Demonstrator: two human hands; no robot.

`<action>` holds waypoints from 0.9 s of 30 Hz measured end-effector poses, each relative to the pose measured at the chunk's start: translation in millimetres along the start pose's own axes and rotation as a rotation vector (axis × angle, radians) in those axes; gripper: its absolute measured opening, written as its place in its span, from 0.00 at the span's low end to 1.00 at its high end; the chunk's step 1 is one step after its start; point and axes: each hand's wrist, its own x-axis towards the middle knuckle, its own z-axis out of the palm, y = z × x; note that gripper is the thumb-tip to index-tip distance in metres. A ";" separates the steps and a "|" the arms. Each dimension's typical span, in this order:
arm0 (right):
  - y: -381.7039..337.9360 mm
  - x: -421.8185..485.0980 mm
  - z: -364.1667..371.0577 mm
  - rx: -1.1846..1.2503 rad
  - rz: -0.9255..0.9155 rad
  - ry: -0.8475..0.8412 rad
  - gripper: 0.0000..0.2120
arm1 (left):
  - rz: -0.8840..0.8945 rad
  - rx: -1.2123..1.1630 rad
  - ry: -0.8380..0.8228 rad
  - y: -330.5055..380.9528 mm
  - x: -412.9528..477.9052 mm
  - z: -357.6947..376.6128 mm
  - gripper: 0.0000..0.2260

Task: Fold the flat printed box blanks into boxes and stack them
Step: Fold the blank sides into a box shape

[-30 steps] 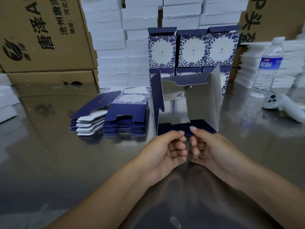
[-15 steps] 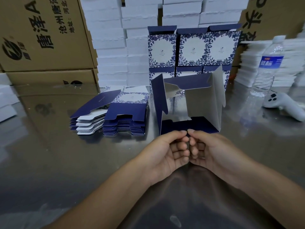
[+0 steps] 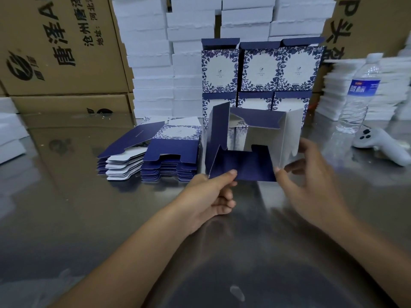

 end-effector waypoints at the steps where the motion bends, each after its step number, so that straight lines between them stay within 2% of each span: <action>1: 2.1 0.2 -0.1 0.002 -0.006 0.005 0.23 | 0.025 0.052 0.054 -0.1 1.5 -1.3 0.12; 4: 5.5 1.3 -1.6 0.024 0.036 0.021 0.23 | 0.166 0.283 0.280 -3.4 8.3 -8.4 0.19; 6: 4.4 0.9 -1.4 0.027 0.018 0.002 0.27 | 0.382 0.509 0.427 -6.7 10.7 -13.1 0.19; 8: 2.8 0.5 -1.2 0.017 -0.022 -0.038 0.31 | 0.608 0.640 0.484 -7.2 9.0 -14.4 0.19; 10: 1.3 -0.2 -1.1 0.008 -0.042 -0.076 0.33 | 0.728 0.629 0.454 -7.0 7.7 -13.7 0.25; 13: -0.1 -2.1 -1.0 0.053 -0.050 -0.120 0.34 | 0.792 0.569 0.366 -5.4 2.5 -9.2 0.34; 17: 0.1 -3.7 1.4 0.142 -0.063 -0.184 0.37 | 0.881 0.510 0.266 -4.2 -6.3 -2.9 0.39; 22: -5.6 -3.0 -4.0 0.276 -0.069 -0.259 0.43 | 0.866 0.479 0.265 0.5 -8.3 -2.7 0.32; 24: -6.2 -3.0 -3.7 0.347 -0.073 -0.255 0.38 | 0.835 0.413 0.292 1.4 -6.8 -4.3 0.26; 27: -8.2 -1.2 -0.5 0.463 -0.068 -0.132 0.25 | 0.810 0.369 0.323 3.9 -6.8 -5.4 0.16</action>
